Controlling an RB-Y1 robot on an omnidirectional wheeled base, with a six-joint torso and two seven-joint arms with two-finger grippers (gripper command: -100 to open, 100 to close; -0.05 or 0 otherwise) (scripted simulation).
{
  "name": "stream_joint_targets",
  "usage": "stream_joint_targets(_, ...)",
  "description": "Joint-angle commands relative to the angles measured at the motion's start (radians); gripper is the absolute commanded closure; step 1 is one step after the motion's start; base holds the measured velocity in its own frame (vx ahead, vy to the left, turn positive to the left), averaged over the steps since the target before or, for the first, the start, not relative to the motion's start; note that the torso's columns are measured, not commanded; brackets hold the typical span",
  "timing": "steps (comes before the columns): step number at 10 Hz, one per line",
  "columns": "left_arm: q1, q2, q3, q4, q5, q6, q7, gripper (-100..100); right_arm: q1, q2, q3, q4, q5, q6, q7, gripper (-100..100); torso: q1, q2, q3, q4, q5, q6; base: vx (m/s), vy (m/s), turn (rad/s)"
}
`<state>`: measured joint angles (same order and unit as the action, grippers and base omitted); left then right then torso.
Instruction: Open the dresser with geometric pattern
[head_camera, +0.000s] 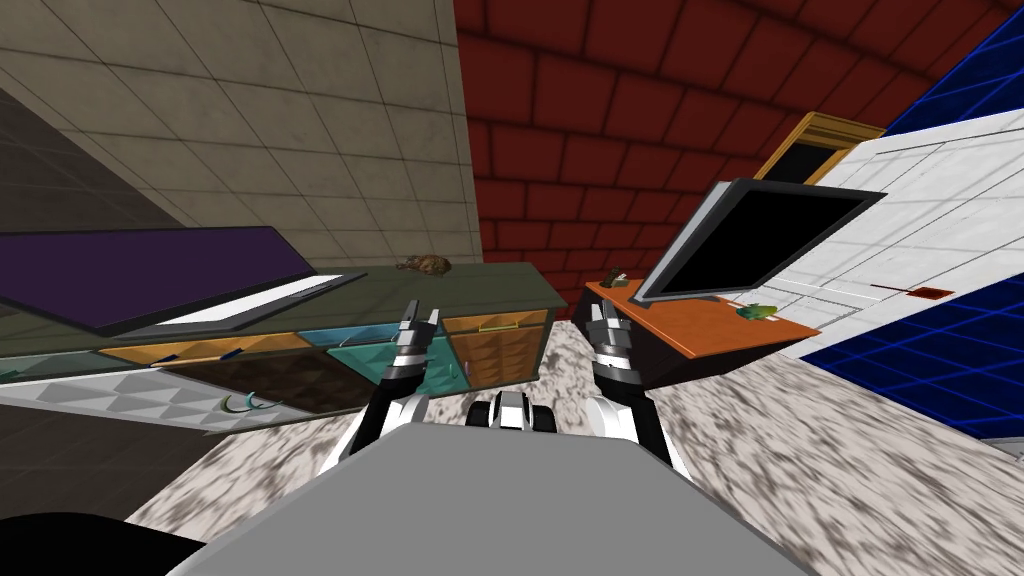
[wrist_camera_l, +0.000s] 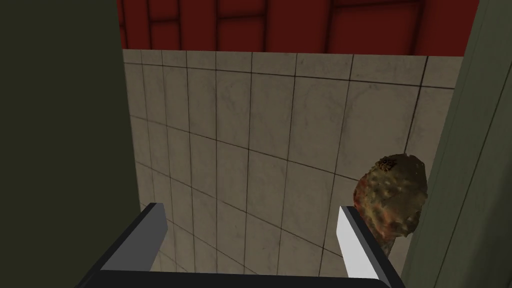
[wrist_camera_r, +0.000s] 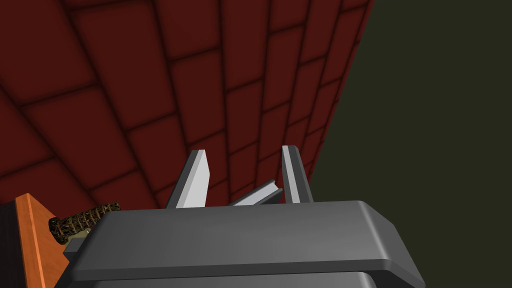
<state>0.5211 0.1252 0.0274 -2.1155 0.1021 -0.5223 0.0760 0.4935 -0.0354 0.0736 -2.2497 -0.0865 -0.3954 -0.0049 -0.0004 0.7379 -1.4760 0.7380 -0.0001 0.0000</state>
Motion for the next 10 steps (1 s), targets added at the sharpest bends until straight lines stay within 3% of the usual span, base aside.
stream_joint_targets(1, -0.016, 0.011, 0.0, 0.071, -0.004, -0.062, 0.002, -100, 0.0, 0.0, 0.0, 0.0, 0.0, 0.0, 0.0, 0, 0.001, 0.0, 0.0, 0.0, 0.0, 0.0, 0.016, -0.054, 0.013)
stream_joint_targets(10, -0.067, 0.042, 0.005, 0.333, -0.016, -0.307, 0.014, -100, 0.0, 0.0, 0.0, 0.0, 0.0, 0.0, 0.0, 0, 0.0, 0.0, 0.0, -0.001, 0.001, 0.001, 0.032, -0.077, 0.019)
